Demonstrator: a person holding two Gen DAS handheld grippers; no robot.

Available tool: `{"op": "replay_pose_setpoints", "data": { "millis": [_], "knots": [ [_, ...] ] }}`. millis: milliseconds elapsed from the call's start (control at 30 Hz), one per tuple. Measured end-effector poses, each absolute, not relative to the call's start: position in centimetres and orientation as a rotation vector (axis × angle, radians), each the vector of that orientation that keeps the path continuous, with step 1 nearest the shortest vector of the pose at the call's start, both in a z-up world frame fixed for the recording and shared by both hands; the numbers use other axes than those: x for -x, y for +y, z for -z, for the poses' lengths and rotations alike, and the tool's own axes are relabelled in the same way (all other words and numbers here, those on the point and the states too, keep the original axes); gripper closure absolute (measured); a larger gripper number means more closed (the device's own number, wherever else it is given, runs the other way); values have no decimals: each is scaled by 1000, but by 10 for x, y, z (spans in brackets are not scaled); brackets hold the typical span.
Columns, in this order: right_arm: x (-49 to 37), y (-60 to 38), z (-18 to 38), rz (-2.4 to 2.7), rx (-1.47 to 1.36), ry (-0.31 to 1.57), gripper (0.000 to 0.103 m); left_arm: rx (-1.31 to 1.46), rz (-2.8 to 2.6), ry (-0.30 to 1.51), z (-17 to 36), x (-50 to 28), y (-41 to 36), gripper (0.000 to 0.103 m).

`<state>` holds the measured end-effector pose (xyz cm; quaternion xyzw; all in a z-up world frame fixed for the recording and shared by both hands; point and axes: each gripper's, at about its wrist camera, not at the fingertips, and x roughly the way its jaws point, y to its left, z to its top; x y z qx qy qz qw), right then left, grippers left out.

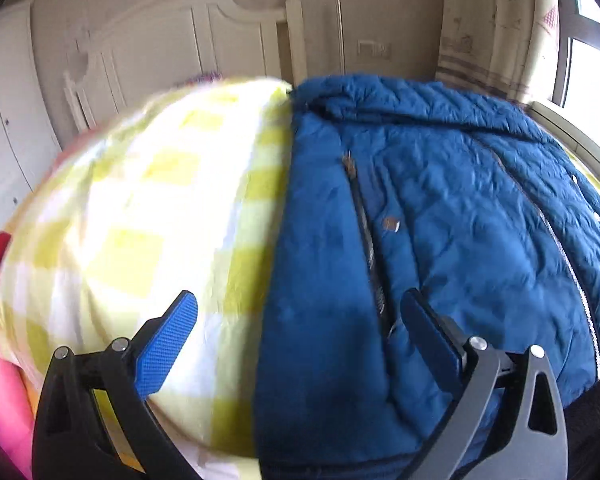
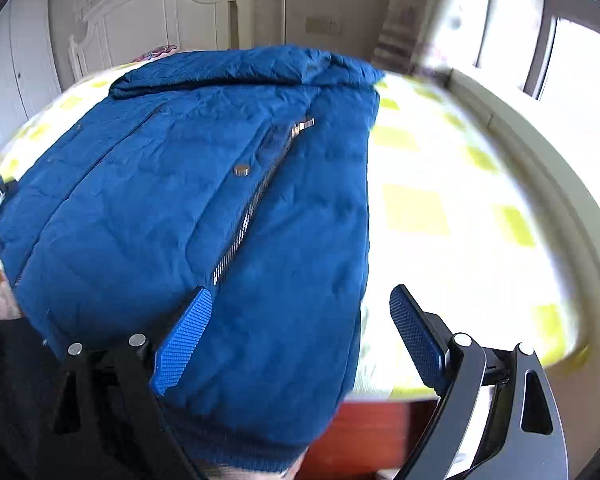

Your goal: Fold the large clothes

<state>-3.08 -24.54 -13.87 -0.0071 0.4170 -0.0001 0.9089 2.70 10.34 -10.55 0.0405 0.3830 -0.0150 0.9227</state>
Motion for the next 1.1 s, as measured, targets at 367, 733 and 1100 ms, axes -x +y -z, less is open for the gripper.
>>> {"op": "replay_pose_setpoints", "data": {
  "millis": [367,733,1100],
  "knots": [
    [47,-249,145,-78,-91,849,10,-3,220,848,125,-23,95,2],
    [32,-243,141,-139,-156,766,82,-33,308,824,111,-28,72,76],
    [135,-269,41,-303,-277,484,90,328,589,503,-5,84,147,93]
  ]
}}
